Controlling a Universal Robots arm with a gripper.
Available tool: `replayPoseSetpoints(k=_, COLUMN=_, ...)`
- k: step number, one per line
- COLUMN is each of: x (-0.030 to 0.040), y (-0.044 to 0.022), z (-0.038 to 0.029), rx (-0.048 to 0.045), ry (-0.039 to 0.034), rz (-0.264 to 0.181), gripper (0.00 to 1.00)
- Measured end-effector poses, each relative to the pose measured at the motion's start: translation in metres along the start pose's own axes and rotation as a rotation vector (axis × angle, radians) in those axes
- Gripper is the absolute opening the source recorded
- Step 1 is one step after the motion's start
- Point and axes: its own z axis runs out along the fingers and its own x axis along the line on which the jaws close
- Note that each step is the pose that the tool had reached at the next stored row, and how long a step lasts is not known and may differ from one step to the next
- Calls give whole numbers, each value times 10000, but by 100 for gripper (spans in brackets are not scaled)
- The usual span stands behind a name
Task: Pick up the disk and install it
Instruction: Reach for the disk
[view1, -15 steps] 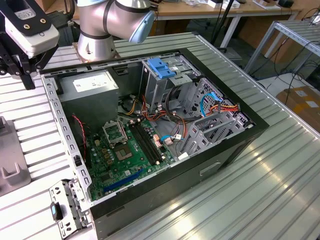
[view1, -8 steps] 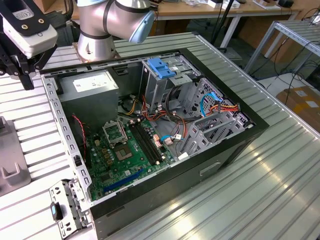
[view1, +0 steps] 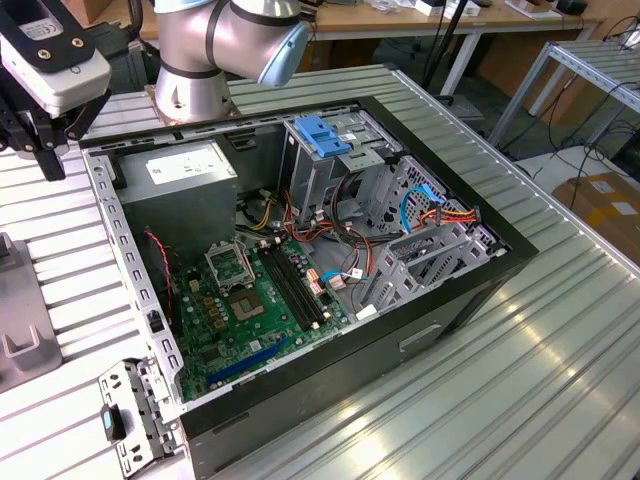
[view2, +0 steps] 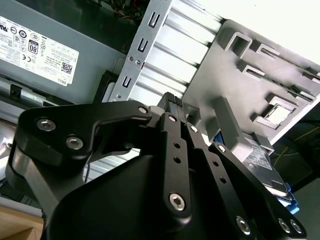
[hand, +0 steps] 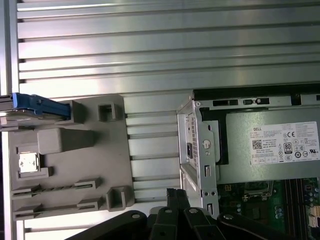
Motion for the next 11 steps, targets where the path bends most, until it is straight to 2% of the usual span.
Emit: replayPoseSetpoints(k=11, x=34, y=-3, z=1, rx=0, ry=0, rz=0, gripper=10)
